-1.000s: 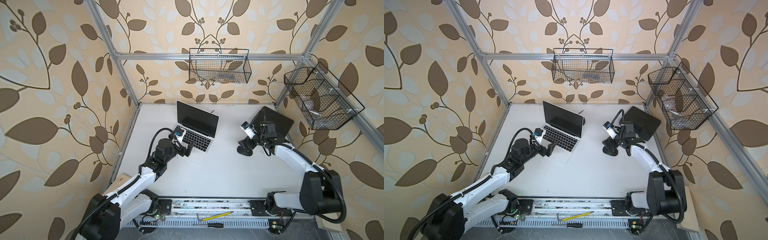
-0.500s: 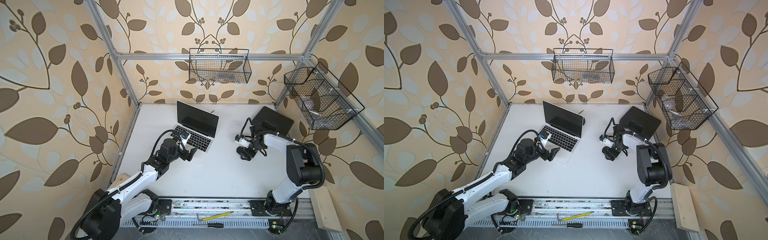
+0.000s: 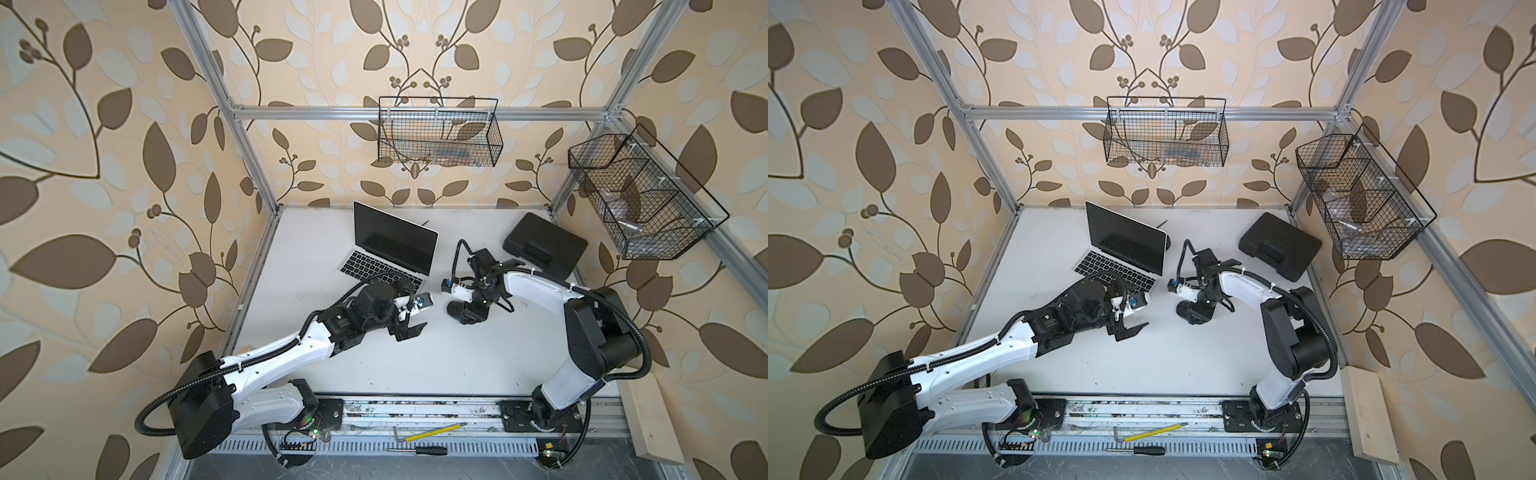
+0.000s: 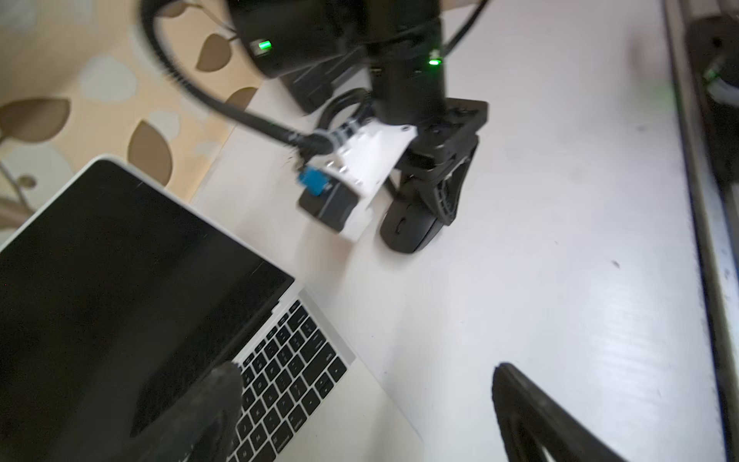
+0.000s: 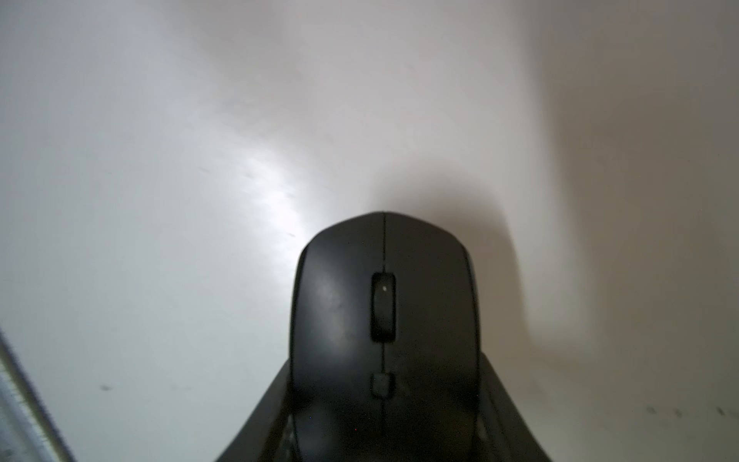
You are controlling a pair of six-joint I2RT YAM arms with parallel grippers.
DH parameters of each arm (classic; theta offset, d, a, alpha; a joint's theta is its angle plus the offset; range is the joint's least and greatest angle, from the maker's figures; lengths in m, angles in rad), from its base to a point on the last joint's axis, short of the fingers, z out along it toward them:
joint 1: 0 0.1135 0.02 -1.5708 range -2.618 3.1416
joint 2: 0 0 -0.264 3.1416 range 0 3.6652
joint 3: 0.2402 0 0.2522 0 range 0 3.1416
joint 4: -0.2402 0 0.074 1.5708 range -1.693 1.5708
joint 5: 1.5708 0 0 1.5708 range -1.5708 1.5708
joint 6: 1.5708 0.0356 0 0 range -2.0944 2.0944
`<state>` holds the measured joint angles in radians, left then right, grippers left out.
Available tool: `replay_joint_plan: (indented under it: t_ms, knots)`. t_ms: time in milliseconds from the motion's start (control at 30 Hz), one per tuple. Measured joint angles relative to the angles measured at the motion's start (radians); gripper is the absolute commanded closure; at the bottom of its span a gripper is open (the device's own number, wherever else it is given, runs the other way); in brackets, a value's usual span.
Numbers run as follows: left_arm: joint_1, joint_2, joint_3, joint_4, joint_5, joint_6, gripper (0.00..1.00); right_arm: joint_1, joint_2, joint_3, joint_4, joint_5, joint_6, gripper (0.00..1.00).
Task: Insert the wireless mouse receiver into the laptop
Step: Pick up the mouse from the center of the board.
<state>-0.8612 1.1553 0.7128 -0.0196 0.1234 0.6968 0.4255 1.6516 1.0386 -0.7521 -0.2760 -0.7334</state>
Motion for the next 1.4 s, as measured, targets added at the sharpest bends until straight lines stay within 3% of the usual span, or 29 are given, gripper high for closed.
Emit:
replay_joint_plan:
  t_ms: [133, 267, 333, 400, 667, 1000, 1033, 1100, 1167, 1200, 1333, 1400]
  knots:
    - [-0.033, 0.033, -0.017, 0.002, 0.006, 0.221, 0.02, 0.095, -0.035, 0.031, -0.080, -0.137, -0.006, 0.77]
    - [-0.087, 0.040, -0.050, 0.044, -0.048, 0.333, 0.15, 0.091, -0.036, 0.068, -0.190, -0.226, -0.027, 0.76]
    - [-0.101, 0.055, -0.058, 0.043, -0.059, 0.367, 0.21, 0.092, -0.036, 0.077, -0.230, -0.259, -0.036, 0.76]
    - [-0.116, 0.089, -0.061, 0.048, -0.052, 0.393, 0.35, 0.107, -0.036, 0.092, -0.236, -0.303, -0.047, 0.76]
    - [-0.148, 0.174, -0.082, 0.190, -0.041, 0.441, 0.46, 0.137, -0.043, 0.125, -0.257, -0.417, -0.079, 0.75]
    - [-0.177, 0.183, -0.095, 0.293, -0.052, 0.470, 0.94, 0.122, -0.057, 0.125, -0.327, -0.439, -0.076, 0.73]
    - [-0.179, 0.183, -0.095, 0.291, -0.053, 0.467, 0.99, 0.121, -0.055, 0.125, -0.326, -0.439, -0.075, 0.67]
    - [-0.179, 0.178, -0.091, 0.269, -0.053, 0.451, 1.00, 0.120, -0.052, 0.125, -0.325, -0.445, -0.066, 0.51]
    - [-0.179, 0.167, -0.078, 0.230, -0.055, 0.410, 1.00, 0.117, -0.051, 0.124, -0.320, -0.461, -0.050, 0.13]
    - [-0.179, 0.163, -0.065, 0.191, -0.053, 0.359, 1.00, 0.116, -0.052, 0.122, -0.304, -0.463, -0.037, 0.00]
    - [-0.150, 0.161, -0.029, 0.056, -0.024, 0.143, 1.00, 0.089, -0.106, 0.074, -0.121, -0.474, 0.051, 0.00]
    - [-0.080, 0.161, -0.016, -0.011, 0.060, 0.008, 1.00, 0.054, -0.200, -0.005, 0.031, -0.463, 0.142, 0.00]
